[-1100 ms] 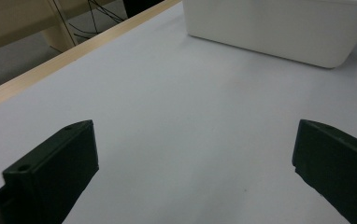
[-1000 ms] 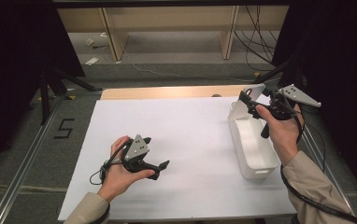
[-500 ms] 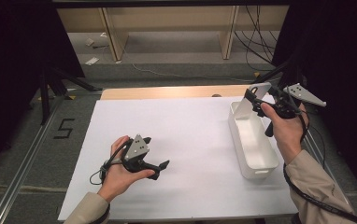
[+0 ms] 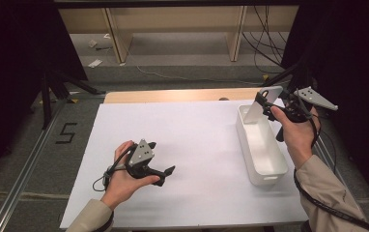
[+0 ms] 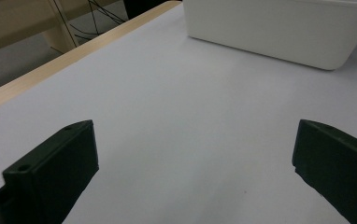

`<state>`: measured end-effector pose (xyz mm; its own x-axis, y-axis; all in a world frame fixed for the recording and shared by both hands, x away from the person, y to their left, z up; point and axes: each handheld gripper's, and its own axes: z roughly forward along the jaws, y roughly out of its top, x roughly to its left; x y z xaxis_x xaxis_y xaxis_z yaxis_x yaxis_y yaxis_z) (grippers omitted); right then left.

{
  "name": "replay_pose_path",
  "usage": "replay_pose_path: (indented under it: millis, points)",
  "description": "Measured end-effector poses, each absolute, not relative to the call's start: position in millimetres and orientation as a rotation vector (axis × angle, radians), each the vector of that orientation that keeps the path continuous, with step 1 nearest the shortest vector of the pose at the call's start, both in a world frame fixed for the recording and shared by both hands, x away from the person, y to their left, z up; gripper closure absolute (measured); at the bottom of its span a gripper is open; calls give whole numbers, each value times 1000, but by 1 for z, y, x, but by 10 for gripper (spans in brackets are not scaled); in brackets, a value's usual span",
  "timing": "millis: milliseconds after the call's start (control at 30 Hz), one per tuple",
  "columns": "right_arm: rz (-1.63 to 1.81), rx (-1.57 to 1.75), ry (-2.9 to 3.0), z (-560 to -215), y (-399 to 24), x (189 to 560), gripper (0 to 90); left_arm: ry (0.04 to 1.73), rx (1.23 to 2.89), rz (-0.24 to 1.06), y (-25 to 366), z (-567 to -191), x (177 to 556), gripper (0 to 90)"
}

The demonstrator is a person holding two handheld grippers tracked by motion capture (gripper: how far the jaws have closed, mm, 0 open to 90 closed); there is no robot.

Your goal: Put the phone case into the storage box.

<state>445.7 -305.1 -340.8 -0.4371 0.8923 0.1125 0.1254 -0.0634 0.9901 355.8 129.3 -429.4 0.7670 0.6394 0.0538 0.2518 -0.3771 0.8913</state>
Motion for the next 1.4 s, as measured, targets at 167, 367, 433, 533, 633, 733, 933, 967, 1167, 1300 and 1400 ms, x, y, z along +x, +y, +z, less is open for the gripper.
replay_pose_path:
  millis: [167, 367, 433, 533, 633, 733, 933, 967, 1167, 1300, 1400]
  points:
    - [1546, 1111, 1590, -343, -305, 447, 181, 672, 1962, 488, 129, -429, 356, 0]
    - [1530, 1116, 1589, -346, -307, 449, 180, 674, 1959, 486, 129, -429, 356, 0]
    - [1527, 1120, 1586, -345, -308, 450, 180, 674, 1959, 486, 129, -429, 356, 0]
    - [1520, 1119, 1579, -345, -309, 450, 181, 674, 1959, 486, 129, -429, 356, 0]
    - [1516, 1126, 1581, -345, -309, 450, 180, 674, 1956, 487, 129, -429, 356, 0]
    - [1511, 1128, 1582, -346, -310, 452, 180, 674, 1959, 489, 129, -429, 356, 0]
    - [1496, 1128, 1580, -347, -311, 453, 180, 676, 1955, 487, 129, -429, 356, 0]
    - [1496, 1128, 1580, -347, -311, 453, 180, 676, 1955, 487, 129, -429, 356, 0]
    - [1485, 1133, 1588, -349, -311, 456, 180, 675, 1958, 488, 129, -429, 356, 0]
    - [1477, 1133, 1590, -350, -311, 457, 180, 674, 1962, 488, 129, -429, 356, 0]
    - [1472, 1133, 1591, -351, -311, 458, 180, 675, 1963, 489, 129, -429, 356, 0]
